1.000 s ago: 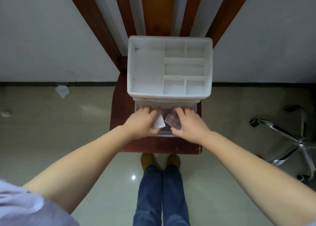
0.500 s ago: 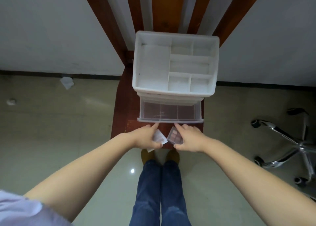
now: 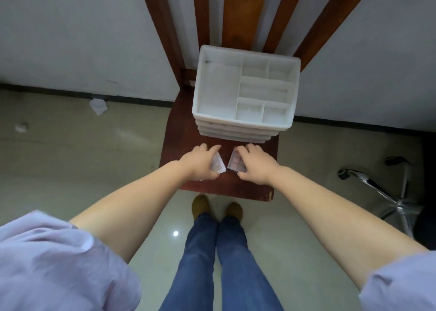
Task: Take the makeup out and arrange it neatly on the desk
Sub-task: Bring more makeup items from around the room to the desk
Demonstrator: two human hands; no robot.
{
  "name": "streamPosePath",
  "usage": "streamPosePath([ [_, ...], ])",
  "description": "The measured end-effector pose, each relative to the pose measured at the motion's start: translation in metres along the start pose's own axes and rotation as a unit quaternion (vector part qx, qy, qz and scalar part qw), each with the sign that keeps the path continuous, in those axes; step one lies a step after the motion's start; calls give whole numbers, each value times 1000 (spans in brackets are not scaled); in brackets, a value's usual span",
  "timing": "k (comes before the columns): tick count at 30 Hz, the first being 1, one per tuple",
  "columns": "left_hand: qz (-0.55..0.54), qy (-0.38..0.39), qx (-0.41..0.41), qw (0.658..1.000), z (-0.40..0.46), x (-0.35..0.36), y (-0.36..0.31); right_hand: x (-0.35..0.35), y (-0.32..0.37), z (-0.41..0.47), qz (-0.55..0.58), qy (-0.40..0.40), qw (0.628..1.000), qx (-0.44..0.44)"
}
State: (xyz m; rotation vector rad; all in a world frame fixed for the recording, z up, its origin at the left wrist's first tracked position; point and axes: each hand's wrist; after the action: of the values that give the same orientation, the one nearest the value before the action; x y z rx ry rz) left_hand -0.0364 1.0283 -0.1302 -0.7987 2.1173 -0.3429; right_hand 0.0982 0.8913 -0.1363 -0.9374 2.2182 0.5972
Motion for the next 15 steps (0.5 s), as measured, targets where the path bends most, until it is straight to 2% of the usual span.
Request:
streamPosePath([
  [3,13,-107,-31,994,-47,17,-14,4,20,-32,-28,-77,995,-56],
  [5,11,-149,-52,987,-76,28,-25,4,33,-49,-51,-98,990,-93],
  [10,-10,-231,-149,961,-140,64,-53,-1,69,-82,-143,-99,962,-211],
  [15,-70,-288,-282,912,-206,124,-87,3,104,-117,-249,-86,898,-353],
])
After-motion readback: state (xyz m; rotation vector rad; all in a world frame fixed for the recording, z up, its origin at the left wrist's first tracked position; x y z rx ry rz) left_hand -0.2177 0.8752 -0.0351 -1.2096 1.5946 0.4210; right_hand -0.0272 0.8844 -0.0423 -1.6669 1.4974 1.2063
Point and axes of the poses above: each hand's wrist, its own z-axis towards the middle knuckle, its own x-axis out of the palm, y = z × x, and after that the axes turned 13 degrees about x, right-handed
